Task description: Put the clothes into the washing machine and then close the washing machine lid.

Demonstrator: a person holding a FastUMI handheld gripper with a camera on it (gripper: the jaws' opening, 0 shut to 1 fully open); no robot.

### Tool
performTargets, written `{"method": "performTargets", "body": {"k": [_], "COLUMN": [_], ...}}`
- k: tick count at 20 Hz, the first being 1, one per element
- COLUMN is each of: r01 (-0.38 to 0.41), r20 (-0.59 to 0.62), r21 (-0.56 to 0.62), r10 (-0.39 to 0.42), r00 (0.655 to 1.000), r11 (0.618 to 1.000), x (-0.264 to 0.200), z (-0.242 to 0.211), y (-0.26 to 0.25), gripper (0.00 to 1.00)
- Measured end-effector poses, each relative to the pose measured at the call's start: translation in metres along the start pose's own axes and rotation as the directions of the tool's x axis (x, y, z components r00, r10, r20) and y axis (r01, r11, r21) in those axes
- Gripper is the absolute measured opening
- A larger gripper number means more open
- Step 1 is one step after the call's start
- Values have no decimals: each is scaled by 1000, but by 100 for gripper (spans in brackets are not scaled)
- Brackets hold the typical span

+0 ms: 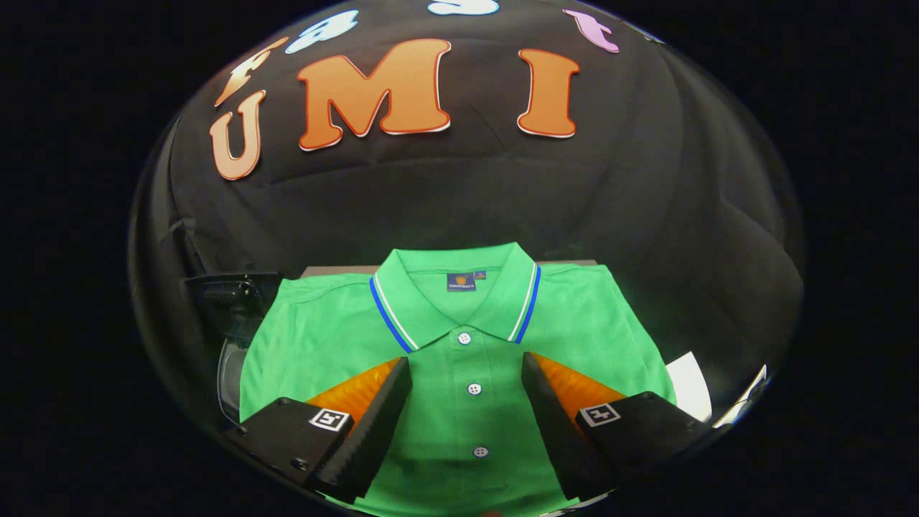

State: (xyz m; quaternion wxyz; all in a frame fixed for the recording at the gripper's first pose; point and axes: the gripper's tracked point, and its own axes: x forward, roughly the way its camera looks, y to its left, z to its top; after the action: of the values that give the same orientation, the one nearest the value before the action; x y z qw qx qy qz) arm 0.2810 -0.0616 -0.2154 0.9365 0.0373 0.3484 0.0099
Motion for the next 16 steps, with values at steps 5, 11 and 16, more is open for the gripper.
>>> {"method": "performTargets", "body": {"k": [5, 11, 16], "r01": [-7, -19, -39], "r20": [-72, -84, -103], "r21": [-10, -19, -51], "r10": [6, 17, 34], "r00": [997, 996, 994], "r11": [1000, 1000, 998], "x": [2, 1, 0], "z": [-4, -3, -3], "y": [0, 3, -1], "gripper": [100, 89, 60]}}
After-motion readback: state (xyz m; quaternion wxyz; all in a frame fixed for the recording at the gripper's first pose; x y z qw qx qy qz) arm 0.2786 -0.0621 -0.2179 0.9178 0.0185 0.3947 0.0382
